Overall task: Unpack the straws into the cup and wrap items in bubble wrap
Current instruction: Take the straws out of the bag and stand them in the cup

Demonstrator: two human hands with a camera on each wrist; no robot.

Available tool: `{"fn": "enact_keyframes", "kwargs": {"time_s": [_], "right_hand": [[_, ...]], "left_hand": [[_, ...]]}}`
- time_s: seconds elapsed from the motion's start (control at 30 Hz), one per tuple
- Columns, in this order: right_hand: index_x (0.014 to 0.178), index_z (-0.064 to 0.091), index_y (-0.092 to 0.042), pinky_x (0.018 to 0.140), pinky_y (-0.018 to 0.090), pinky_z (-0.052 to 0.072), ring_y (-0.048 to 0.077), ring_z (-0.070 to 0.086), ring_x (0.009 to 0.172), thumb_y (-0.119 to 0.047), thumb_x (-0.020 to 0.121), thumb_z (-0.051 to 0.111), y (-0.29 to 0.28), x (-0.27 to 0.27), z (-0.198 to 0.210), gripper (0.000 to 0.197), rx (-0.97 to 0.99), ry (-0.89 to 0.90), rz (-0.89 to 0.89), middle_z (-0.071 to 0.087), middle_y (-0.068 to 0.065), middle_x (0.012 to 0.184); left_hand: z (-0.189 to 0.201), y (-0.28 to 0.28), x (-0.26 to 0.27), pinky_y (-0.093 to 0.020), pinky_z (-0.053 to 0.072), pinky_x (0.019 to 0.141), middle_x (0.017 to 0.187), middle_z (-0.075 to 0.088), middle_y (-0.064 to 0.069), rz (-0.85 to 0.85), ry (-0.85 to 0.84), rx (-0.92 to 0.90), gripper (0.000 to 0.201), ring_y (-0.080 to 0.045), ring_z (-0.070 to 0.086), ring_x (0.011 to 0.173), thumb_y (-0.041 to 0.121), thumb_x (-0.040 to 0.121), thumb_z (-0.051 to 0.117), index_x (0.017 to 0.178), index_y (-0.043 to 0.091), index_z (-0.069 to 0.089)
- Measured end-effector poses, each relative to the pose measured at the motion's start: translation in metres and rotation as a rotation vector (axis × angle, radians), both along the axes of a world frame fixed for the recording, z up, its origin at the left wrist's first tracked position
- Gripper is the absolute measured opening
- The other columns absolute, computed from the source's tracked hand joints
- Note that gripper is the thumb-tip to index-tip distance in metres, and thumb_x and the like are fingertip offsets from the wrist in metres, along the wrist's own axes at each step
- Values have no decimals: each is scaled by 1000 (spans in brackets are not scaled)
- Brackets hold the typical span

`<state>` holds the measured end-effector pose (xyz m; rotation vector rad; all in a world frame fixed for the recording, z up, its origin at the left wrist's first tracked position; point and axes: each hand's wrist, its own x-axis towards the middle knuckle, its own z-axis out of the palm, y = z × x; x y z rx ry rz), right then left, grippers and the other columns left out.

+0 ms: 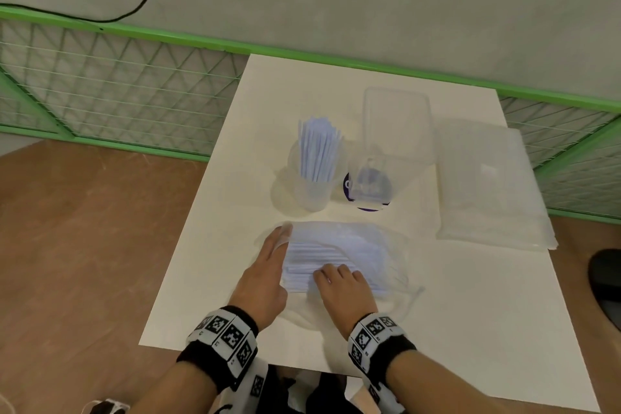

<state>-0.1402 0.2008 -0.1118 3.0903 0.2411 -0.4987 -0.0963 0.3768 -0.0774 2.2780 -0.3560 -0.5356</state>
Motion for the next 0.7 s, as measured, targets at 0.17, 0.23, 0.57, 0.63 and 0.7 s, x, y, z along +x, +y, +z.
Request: {"fn": "enact_keyframes", "kwargs": {"time_s": [0.17, 0.23, 0.57, 0.63, 0.7], "right_hand": [[113, 62, -7, 85, 44, 48, 34, 59, 105, -4, 85, 59, 2, 8, 6, 29, 10, 88, 19, 62, 12, 113], [127, 52, -8, 97, 43, 40, 34, 50, 118, -5, 95, 42, 1, 10, 2, 34, 8, 73, 28, 55, 13, 127], [132, 48, -9, 102, 38, 38, 29, 44, 125, -4, 94, 39, 2, 15, -1, 39, 55, 63, -32, 49, 9, 136], [130, 50, -10, 102, 38, 39, 28, 46, 124, -4, 93, 42, 4, 19, 0, 38, 51, 84, -47, 52, 9, 133], [129, 50, -11, 101, 38, 41, 28, 50, 122, -6, 91, 46, 5, 21, 0, 38, 44, 113, -54, 56, 8, 130]], "left_hand": [[0, 1, 1, -22, 49, 87, 161, 1, 23, 3, 4, 17, 103, -18, 52, 122, -16, 71, 45, 156, 34, 13], [2, 2, 3, -20, 48, 84, 161, 1, 23, 0, 8, 25, 103, -18, 52, 121, -16, 72, 46, 156, 33, 12], [5, 5, 1, -36, 54, 88, 160, -2, 24, -20, 16, 59, 106, -19, 57, 112, -14, 73, 46, 155, 37, 5], [6, 5, 0, -34, 54, 87, 160, -2, 24, -12, 22, 64, 106, -20, 58, 111, -14, 73, 46, 156, 38, 4], [6, 5, 0, -33, 53, 88, 160, -2, 24, -11, 28, 62, 106, -21, 57, 112, -14, 73, 46, 156, 38, 4]]}}
